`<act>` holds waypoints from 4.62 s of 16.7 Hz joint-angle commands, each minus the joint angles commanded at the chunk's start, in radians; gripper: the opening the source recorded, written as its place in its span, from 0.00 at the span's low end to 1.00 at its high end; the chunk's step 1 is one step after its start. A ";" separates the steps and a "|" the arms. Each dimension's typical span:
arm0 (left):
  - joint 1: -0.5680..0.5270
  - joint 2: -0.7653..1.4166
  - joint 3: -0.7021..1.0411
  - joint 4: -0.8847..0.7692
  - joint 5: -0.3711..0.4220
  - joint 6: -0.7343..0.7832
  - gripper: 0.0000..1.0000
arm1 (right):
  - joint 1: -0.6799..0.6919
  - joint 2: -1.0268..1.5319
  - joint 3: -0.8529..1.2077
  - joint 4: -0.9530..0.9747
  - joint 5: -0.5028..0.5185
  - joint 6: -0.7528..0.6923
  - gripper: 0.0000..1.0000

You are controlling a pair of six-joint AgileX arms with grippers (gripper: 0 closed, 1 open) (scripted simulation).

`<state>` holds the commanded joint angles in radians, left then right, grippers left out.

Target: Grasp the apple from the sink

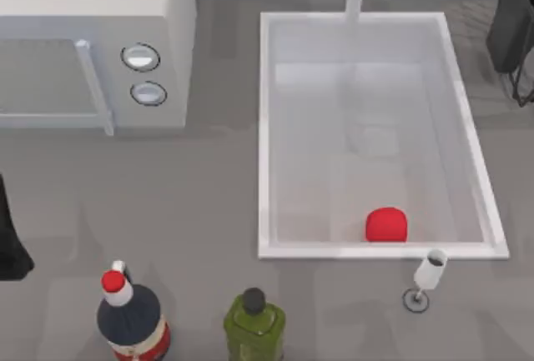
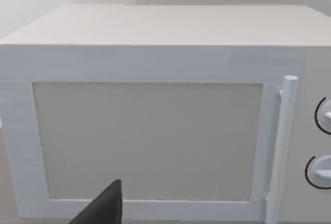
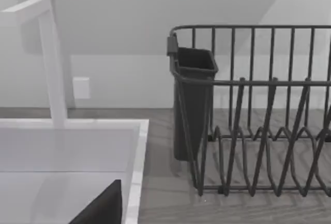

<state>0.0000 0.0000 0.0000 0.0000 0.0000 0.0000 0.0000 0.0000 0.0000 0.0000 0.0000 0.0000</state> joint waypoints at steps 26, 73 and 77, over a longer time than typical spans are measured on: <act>0.000 0.000 0.000 0.000 0.000 0.000 1.00 | 0.009 0.031 0.028 -0.019 0.000 0.009 1.00; 0.000 0.000 0.000 0.000 0.000 0.000 1.00 | 0.478 2.354 1.329 -0.545 0.005 0.499 1.00; 0.000 0.000 0.000 0.000 0.000 0.000 1.00 | 0.478 2.354 1.329 -0.545 0.005 0.499 0.85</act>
<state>0.0000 0.0000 0.0000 0.0000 0.0000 0.0000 0.4781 2.3542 1.3287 -0.5453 0.0047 0.4993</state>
